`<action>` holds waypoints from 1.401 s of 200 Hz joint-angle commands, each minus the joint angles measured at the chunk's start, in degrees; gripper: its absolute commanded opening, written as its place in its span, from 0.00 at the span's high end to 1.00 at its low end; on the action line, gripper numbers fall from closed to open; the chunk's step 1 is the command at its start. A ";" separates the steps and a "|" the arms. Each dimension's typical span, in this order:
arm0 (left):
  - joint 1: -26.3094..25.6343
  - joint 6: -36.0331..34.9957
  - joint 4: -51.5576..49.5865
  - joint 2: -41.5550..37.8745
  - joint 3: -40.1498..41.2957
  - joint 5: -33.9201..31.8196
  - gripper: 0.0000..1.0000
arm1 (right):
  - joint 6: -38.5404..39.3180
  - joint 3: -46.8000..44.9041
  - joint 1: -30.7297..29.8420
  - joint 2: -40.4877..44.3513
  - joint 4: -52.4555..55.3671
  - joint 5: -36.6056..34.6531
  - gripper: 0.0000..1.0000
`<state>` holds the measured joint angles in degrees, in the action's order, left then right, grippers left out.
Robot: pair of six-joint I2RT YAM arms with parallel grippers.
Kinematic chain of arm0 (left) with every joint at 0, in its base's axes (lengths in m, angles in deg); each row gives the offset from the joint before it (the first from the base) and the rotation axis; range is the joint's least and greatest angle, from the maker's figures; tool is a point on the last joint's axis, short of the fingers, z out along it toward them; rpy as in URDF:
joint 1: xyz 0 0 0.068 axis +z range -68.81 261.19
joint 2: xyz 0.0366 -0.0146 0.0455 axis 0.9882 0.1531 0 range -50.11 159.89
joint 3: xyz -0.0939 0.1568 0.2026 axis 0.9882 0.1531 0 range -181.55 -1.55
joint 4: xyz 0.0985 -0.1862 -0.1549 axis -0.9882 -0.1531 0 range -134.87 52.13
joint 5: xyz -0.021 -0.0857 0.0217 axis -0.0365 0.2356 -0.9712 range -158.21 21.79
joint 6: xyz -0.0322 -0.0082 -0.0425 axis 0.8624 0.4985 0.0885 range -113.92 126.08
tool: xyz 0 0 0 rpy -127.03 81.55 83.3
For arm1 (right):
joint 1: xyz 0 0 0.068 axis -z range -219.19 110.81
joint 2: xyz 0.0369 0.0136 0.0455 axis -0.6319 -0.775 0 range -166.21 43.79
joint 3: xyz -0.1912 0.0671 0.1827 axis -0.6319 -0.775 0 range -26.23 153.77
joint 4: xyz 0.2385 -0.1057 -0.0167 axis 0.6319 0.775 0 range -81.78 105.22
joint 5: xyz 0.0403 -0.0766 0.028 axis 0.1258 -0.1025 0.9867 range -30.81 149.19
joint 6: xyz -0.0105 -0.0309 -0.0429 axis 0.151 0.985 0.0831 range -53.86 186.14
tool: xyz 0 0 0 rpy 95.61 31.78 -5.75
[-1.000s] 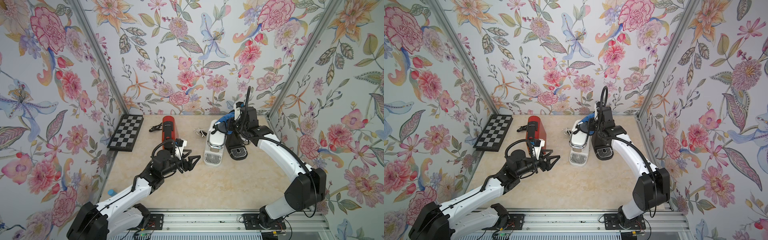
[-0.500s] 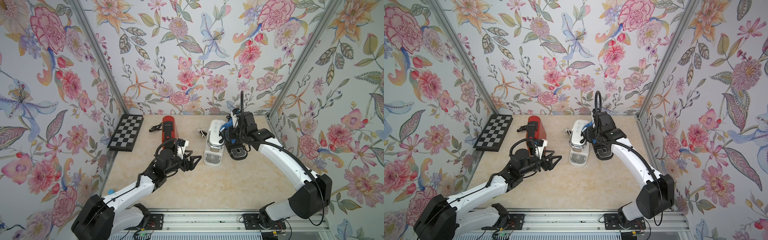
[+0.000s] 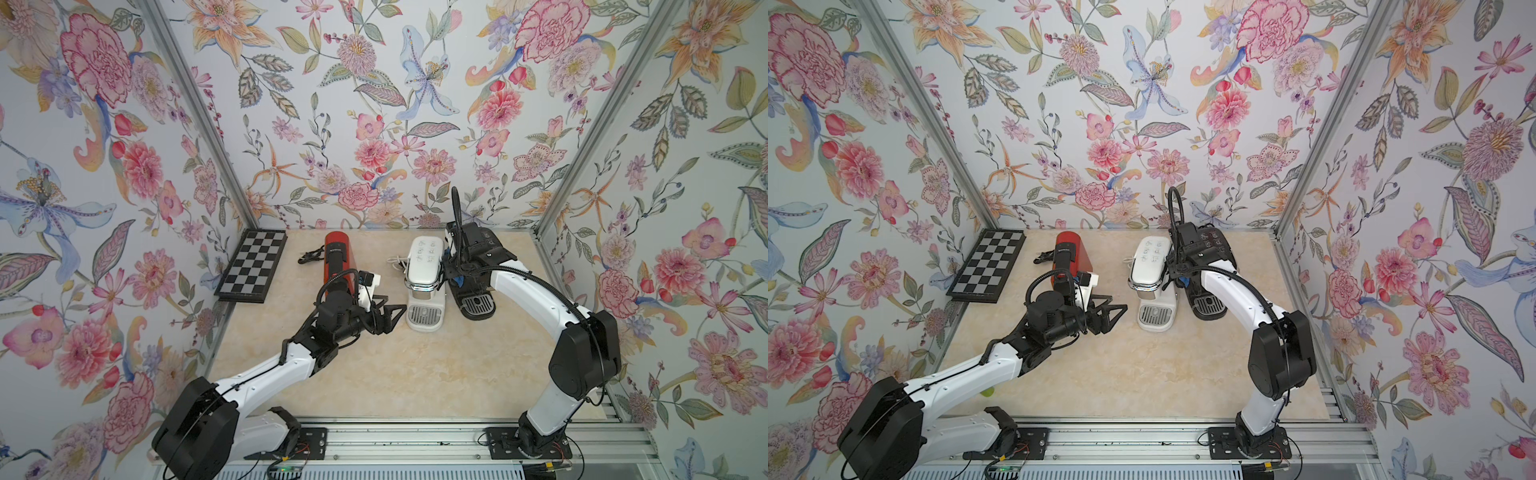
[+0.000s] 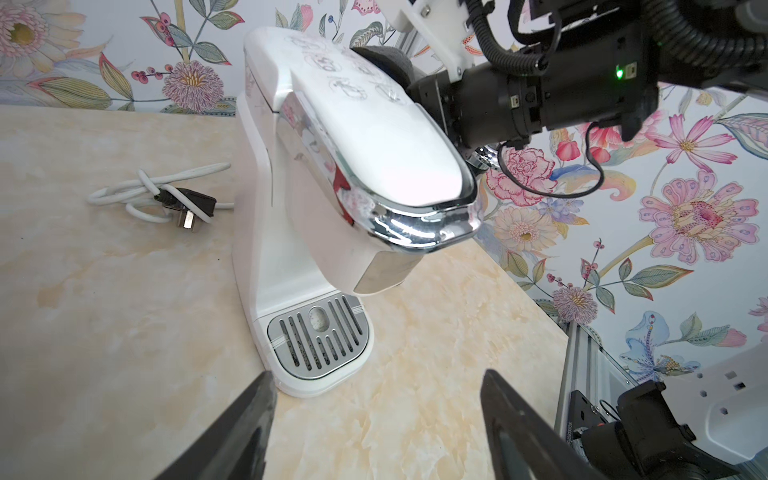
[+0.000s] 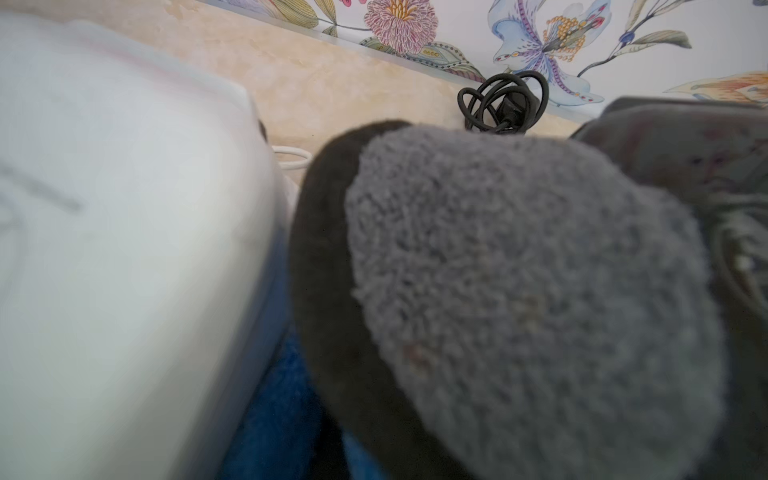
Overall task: Wipe the surface of a coffee machine
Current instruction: Wipe the dirt from the surface of the coffee machine.
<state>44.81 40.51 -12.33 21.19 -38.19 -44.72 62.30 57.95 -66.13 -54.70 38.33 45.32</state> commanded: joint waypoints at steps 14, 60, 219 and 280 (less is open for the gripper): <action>0.61 -2.04 1.77 6.93 -8.52 -2.05 0.21 | -0.70 -5.56 0.70 0.04 -1.05 6.31 0.97; 0.56 0.00 6.75 15.61 -15.58 -2.61 0.21 | -3.22 -12.10 -0.40 -0.70 -5.42 7.71 0.98; 3.09 0.58 7.19 15.93 -13.77 -3.11 0.22 | -12.37 -17.55 -9.84 -9.39 -23.16 16.94 0.98; 4.96 -0.96 5.24 13.90 -12.71 -3.40 0.22 | -19.78 -23.81 -11.97 -4.21 -28.71 23.03 0.98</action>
<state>50.19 41.84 -6.32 36.28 -51.76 -50.03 45.02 36.23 -75.22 -62.03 15.97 57.78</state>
